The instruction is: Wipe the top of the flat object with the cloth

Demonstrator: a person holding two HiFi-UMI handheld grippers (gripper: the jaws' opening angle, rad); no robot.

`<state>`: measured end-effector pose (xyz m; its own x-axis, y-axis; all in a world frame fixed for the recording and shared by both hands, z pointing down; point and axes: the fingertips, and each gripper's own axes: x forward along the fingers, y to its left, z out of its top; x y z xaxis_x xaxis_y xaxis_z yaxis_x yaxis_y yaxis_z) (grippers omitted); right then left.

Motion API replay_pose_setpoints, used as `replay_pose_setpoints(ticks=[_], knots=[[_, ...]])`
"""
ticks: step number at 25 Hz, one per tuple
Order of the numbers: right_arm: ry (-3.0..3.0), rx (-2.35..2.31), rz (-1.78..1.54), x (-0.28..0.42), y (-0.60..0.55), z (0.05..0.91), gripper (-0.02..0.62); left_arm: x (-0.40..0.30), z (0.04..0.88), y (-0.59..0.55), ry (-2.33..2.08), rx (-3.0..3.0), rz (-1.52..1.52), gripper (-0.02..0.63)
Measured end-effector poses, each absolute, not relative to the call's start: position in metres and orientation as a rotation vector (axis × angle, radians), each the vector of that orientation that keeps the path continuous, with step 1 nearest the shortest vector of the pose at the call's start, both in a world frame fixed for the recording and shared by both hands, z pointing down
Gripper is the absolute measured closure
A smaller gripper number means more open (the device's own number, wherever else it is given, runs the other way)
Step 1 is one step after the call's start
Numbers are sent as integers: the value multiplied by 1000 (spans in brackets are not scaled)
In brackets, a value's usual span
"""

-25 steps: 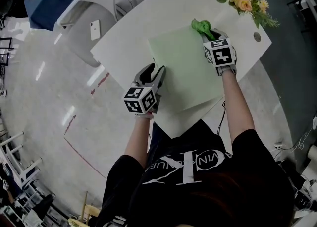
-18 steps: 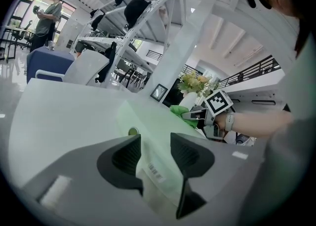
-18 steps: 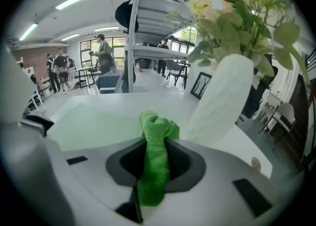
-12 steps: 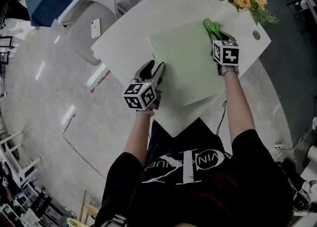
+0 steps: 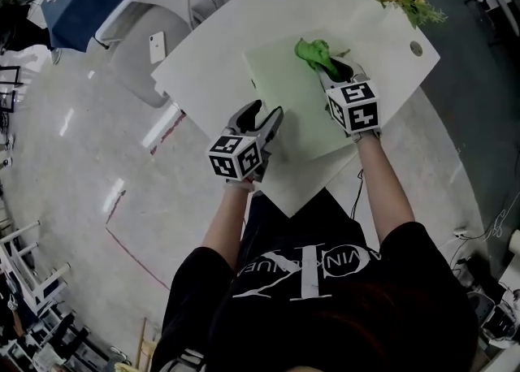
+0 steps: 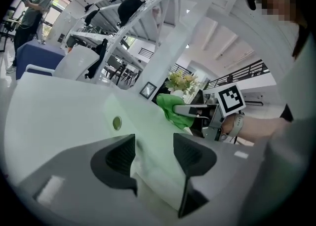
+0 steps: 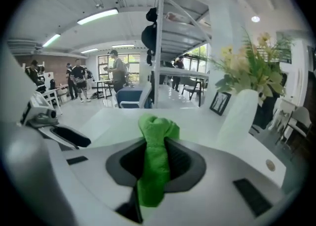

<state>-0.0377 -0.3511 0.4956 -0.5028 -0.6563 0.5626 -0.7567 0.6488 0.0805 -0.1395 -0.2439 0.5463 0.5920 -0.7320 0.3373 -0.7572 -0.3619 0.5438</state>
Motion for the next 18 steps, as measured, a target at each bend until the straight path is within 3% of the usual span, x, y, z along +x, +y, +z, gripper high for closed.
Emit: replay_pose_setpoints(ticks=[15, 18], knots=[[-2373, 652, 150, -140, -239, 504, 528, -121, 555, -204, -1088, 2145, 125, 373], [-2321, 582, 125, -144, -227, 520, 528, -119, 557, -199, -1110, 2096, 115, 407]])
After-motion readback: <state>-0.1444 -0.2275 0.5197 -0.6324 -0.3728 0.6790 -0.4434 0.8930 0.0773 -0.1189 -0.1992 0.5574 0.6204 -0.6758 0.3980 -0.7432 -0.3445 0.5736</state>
